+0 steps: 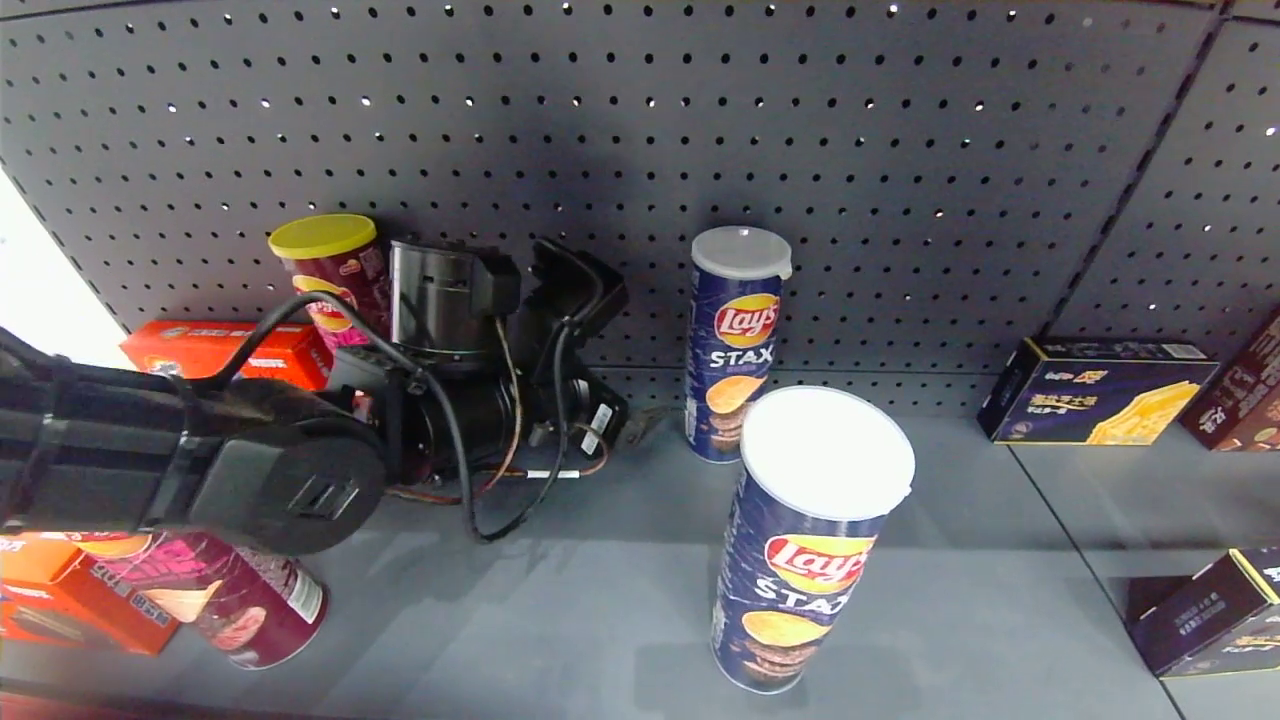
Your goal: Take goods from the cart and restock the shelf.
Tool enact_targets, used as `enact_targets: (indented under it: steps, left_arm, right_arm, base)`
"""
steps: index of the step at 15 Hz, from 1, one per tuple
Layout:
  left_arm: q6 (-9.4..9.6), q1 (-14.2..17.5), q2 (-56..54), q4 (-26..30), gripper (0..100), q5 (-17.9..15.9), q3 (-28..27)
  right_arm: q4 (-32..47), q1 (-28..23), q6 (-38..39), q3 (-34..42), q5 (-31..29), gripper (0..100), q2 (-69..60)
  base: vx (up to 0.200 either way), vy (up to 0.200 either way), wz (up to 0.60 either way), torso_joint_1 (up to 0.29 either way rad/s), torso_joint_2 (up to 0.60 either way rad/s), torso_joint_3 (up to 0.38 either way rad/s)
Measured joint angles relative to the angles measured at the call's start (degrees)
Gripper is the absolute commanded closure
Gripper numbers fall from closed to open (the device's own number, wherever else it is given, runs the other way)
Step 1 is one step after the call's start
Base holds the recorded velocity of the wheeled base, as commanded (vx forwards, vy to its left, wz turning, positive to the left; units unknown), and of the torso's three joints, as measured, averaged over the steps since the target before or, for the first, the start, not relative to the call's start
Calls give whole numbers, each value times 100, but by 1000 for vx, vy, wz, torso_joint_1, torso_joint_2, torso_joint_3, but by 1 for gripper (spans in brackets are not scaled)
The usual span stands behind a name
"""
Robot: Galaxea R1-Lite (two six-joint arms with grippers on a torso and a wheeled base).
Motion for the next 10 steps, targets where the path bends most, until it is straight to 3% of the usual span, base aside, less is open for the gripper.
enact_targets:
  steps: [5, 10]
  left_arm:
    - [-11, -208, -933, 13, 0, -163, 545]
    - [-20, -510, -2018, 18, 0, -300, 1808]
  right_arm:
    - [0, 0, 0, 0, 0, 0, 0]
    - [0, 0, 0, 0, 0, 0, 0]
  base:
    - [0, 0, 0, 0, 0, 0]
    - [0, 0, 0, 0, 0, 0]
